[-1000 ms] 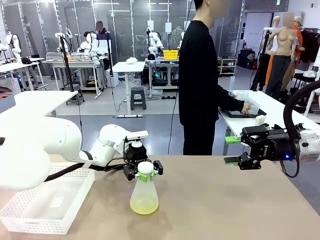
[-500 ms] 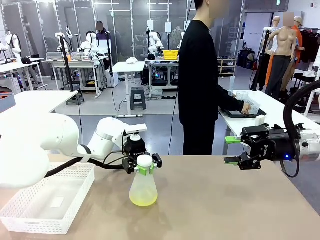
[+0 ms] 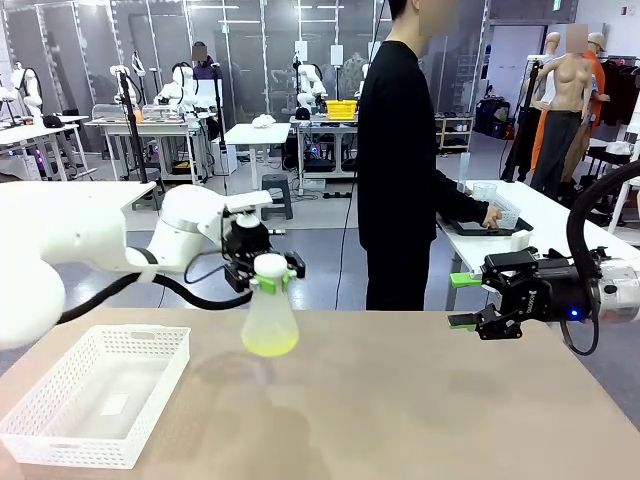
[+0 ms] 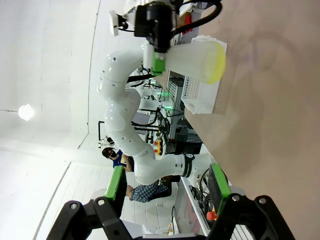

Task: Prepare the solutions needed for the experiment.
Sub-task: When the human places the Big flask in the center of the table, pick up the Big flask and place it in the left Organizing basket.

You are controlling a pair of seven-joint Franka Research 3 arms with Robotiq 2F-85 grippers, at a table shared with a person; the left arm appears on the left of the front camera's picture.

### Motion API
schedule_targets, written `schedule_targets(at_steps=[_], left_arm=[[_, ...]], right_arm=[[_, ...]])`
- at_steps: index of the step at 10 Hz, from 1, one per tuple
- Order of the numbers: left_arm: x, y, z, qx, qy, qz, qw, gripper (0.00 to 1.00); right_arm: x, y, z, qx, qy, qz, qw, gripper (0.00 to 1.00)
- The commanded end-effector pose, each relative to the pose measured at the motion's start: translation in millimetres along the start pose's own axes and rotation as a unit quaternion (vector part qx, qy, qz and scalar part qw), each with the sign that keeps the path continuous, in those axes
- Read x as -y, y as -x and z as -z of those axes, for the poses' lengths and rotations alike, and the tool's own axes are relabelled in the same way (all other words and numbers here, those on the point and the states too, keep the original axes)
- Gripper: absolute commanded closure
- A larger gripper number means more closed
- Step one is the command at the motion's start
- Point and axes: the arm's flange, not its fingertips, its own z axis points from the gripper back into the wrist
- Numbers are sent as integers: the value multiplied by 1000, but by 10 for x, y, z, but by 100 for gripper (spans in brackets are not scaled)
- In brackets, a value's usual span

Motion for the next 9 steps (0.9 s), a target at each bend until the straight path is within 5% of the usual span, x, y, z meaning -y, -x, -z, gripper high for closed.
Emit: schedule_targets(at_steps=[1, 6, 9], left_arm=[[465, -294, -76, 18, -22, 9, 1000, 100], [1577, -638, -70, -47, -138, -6, 989, 100], [2109, -352, -293, -8, -211, 13, 977, 100]], right_arm=[[11, 9, 2, 0, -3, -8, 1000, 17], [11, 9, 2, 0, -3, -8, 1000, 17], [11, 9, 2, 0, -3, -8, 1000, 17]])
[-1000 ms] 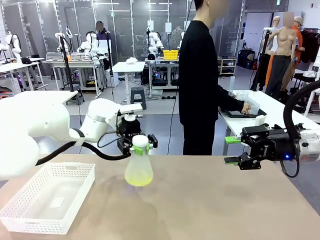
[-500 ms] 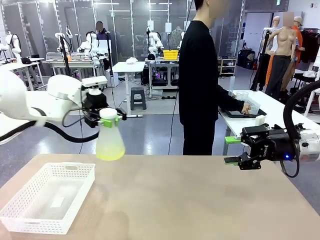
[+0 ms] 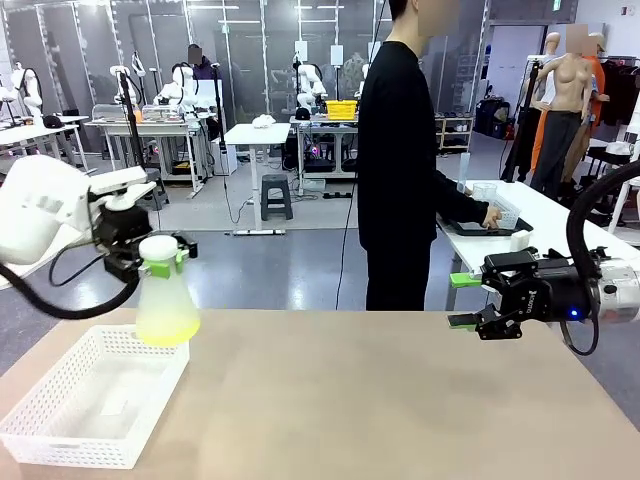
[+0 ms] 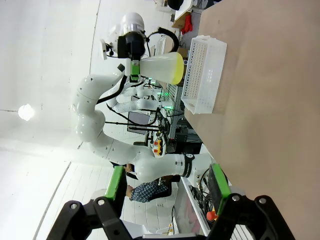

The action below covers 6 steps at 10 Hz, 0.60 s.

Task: Prepare the solutions needed for the experiment.
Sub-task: When the human places the Big flask in the center of the table, pick up the Big flask and place it in the left Organizing basket.

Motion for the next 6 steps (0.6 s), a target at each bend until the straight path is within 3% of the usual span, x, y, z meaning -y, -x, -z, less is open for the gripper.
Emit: schedule_targets(at_steps=[1, 6], left_arm=[[218, 134, -56, 29, -65, 27, 997, 100], [557, 491, -571, 77, -156, -1, 985, 100]], right_arm=[[11, 10, 2, 0, -3, -8, 1000, 17], [11, 10, 2, 0, -3, -8, 1000, 17]])
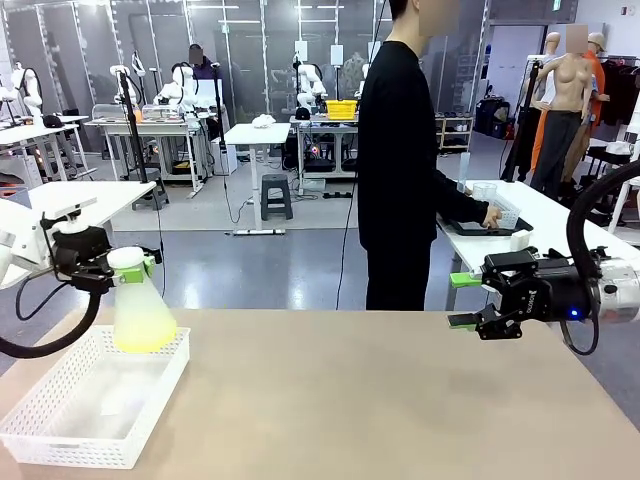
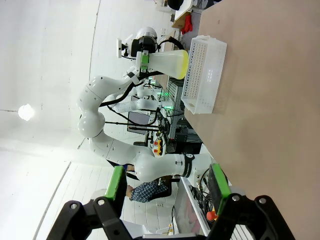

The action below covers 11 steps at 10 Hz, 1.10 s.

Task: Prepare the solutions needed for the experiment.
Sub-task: When the human places the Big flask in the center of the table, pick up the Big flask and place it in the left Organizing basket.

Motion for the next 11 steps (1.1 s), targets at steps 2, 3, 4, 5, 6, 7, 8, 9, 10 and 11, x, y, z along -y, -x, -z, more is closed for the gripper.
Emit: schedule_targets(at_steps=[2, 3, 4, 5, 6, 7, 8, 9, 10, 11], left_arm=[[221, 142, -189, 20, -57, -5, 998, 100], [325, 203, -258, 21, -71, -6, 997, 100], [423, 266, -319, 12, -88, -10, 996, 100], [500, 343, -375, 20, -94, -7, 995, 100], [549, 445, -389, 25, -90, -10, 996, 100], [592, 541, -385, 25, -92, -12, 995, 100], [622, 638, -390, 26, -87, -12, 996, 100], [646, 739, -401, 35, -84, -13, 996, 100], [654, 825, -398, 32, -91, -10, 995, 100], [667, 916, -390, 13, -109, -15, 994, 100]], right_arm=[[11, 10, 2, 0, -3, -8, 1000, 17], [11, 10, 2, 0, -3, -8, 1000, 17], [11, 10, 2, 0, -3, -8, 1000, 17], [11, 10, 2, 0, -3, -8, 1000, 17], [11, 10, 2, 0, -3, -8, 1000, 17], [11, 10, 2, 0, -3, -8, 1000, 17], [11, 10, 2, 0, -3, -8, 1000, 17], [11, 10, 2, 0, -3, -8, 1000, 17], [11, 10, 2, 0, -3, -8, 1000, 17], [11, 10, 2, 0, -3, -8, 1000, 17]])
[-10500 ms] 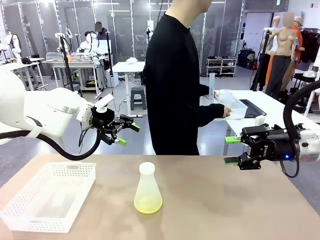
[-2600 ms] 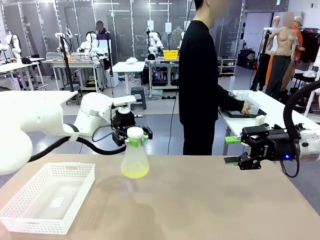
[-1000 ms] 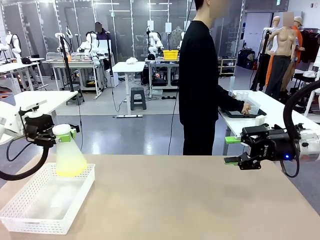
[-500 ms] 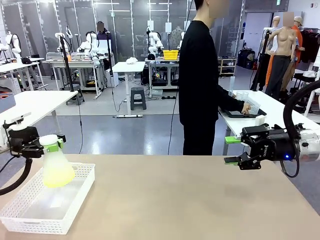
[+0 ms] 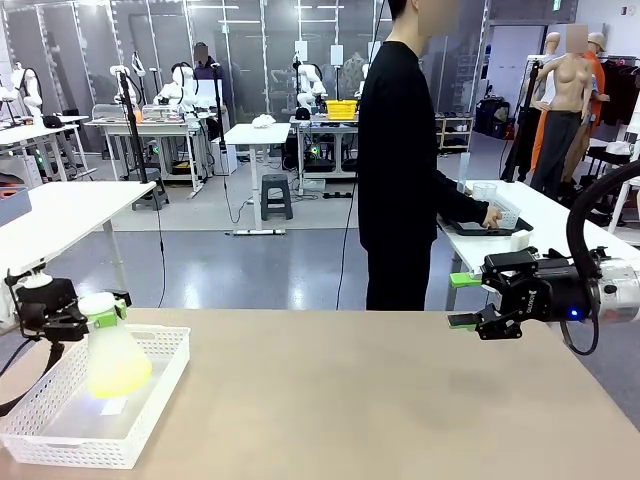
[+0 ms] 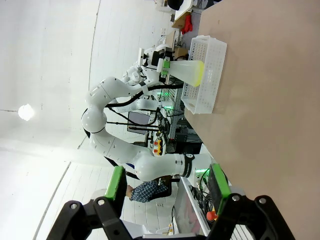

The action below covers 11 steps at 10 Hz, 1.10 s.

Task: Prepare the solutions needed for the experiment.
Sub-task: When the human places the Big flask in the center of the table, pick up the Big flask and place it in the left Organizing basket.

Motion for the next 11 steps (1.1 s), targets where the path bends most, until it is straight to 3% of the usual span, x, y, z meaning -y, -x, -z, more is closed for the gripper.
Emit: schedule_targets(at_steps=[1, 3, 8, 9, 10, 11], left_arm=[[48, 118, 29, -19, -18, 12, 1000, 100], [68, 289, 32, -42, -35, 26, 998, 100], [116, 550, -49, -34, -32, 39, 998, 100], [112, 560, -48, -39, -23, 34, 998, 58], [116, 564, -67, -37, -27, 28, 999, 58], [121, 548, -90, -39, -29, 28, 998, 38]], right_arm=[[11, 10, 2, 0, -3, -8, 1000, 17], [11, 10, 2, 0, -3, -8, 1000, 17], [11, 10, 2, 0, -3, -8, 1000, 17], [11, 10, 2, 0, -3, -8, 1000, 17], [11, 10, 2, 0, -3, -8, 1000, 17], [11, 10, 2, 0, -3, -8, 1000, 17]])
